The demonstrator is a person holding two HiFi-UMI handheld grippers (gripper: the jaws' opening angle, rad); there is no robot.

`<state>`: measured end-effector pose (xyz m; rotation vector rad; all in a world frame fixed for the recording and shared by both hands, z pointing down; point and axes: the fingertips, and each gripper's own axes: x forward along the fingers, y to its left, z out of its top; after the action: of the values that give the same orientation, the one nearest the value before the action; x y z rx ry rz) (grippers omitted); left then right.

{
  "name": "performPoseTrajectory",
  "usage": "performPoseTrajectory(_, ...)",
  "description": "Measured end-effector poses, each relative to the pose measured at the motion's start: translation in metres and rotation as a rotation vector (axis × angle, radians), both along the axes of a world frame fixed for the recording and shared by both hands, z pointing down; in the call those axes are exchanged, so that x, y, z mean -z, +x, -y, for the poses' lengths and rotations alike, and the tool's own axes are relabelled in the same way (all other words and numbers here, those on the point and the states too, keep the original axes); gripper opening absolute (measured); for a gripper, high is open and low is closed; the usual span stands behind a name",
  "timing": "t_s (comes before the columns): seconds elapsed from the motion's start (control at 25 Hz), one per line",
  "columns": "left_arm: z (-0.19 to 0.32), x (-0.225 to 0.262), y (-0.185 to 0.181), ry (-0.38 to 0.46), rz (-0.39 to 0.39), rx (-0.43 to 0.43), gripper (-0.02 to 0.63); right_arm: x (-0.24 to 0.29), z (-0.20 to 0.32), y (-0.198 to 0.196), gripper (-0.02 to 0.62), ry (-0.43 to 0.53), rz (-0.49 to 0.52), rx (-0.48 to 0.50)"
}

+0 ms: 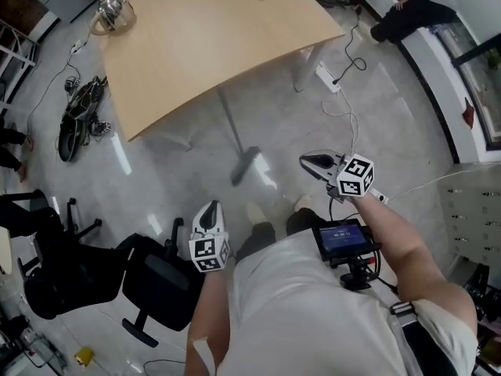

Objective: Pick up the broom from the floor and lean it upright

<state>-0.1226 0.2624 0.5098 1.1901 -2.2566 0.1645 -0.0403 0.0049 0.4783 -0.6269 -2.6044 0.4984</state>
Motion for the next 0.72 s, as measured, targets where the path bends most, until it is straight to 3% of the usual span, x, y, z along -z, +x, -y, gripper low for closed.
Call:
performPoseTrajectory(0.2, -0.010, 0.029, -0.006, 0.026, 0.064, -0.035, 0.023, 0.039, -0.019, -0.025, 0.015, 0.014, 0.119, 0.030)
performPoseTrajectory(0.72, 0.033, 0.086, -0.027, 0.095, 0.086, -0.116, 0.023, 0.098, -0.028, -0.048, 0.015, 0.003, 0.187, 0.001)
